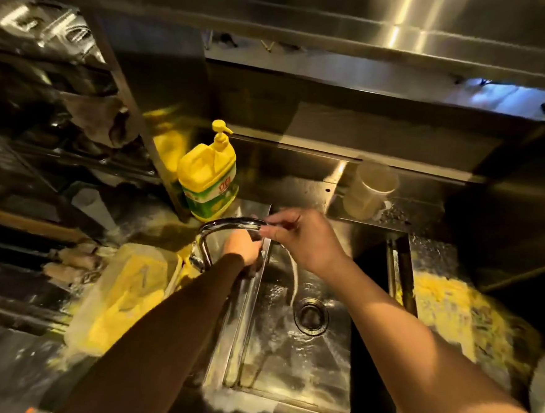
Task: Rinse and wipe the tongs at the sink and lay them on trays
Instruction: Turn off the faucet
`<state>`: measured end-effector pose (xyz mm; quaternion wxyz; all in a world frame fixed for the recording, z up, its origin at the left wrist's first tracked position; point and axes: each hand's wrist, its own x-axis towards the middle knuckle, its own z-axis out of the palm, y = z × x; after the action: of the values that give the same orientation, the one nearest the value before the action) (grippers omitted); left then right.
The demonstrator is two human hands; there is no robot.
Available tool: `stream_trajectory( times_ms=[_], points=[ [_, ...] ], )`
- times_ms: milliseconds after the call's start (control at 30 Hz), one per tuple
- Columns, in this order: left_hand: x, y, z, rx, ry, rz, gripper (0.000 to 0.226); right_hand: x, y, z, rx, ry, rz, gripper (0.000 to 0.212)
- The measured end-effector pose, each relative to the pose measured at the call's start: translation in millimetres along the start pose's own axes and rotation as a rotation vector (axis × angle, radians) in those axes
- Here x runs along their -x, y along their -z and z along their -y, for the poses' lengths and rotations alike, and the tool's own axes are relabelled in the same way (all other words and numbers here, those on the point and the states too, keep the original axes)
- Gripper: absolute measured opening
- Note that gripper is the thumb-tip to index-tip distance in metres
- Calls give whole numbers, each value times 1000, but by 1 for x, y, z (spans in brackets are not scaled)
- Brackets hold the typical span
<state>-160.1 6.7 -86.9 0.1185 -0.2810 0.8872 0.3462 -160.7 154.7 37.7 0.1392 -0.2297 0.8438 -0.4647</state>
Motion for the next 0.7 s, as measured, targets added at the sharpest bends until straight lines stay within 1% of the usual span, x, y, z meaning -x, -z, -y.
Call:
stream_trajectory(
  times_ms=[100, 167, 267, 333, 367, 433, 500, 533, 567, 600, 667, 700],
  points=[
    [-11, 11, -6, -188, -53, 31, 45, -5, 3, -6, -12, 13, 22, 20],
    [-12, 15, -2, -379, -20, 29, 49, -9, 3, -8, -2, 4, 31, 17],
    [-7, 14, 2, -678, 150, 71, 52, -10, 5, -5, 50, -9, 27, 18],
    [5, 14, 0, -814, 290, 116, 51, -10, 6, -4, 75, -11, 37, 19],
    [12, 16, -2, -849, 362, 155, 49, -10, 6, -3, 86, -14, 40, 19],
    [13, 9, 5, -780, 442, 277, 40, -11, 5, -3, 98, -25, 35, 18],
    [17, 9, 4, -835, 463, 357, 36, -13, 4, -3, 109, -29, 28, 16],
    [17, 11, 1, -944, 443, 340, 39, -13, 4, -4, 112, -32, 26, 16],
    [17, 12, -1, -982, 408, 309, 43, -14, 2, -7, 112, -34, 19, 15],
    [10, 10, 3, -1055, 316, 278, 47, -14, -1, -7, 108, -46, 27, 15],
    [4, 13, 3, -1085, 215, 251, 55, -12, -4, -9, 93, -70, 33, 17],
    [6, 16, 4, -1050, 230, 243, 59, -13, -7, -10, 69, -79, 32, 18]
  ],
)
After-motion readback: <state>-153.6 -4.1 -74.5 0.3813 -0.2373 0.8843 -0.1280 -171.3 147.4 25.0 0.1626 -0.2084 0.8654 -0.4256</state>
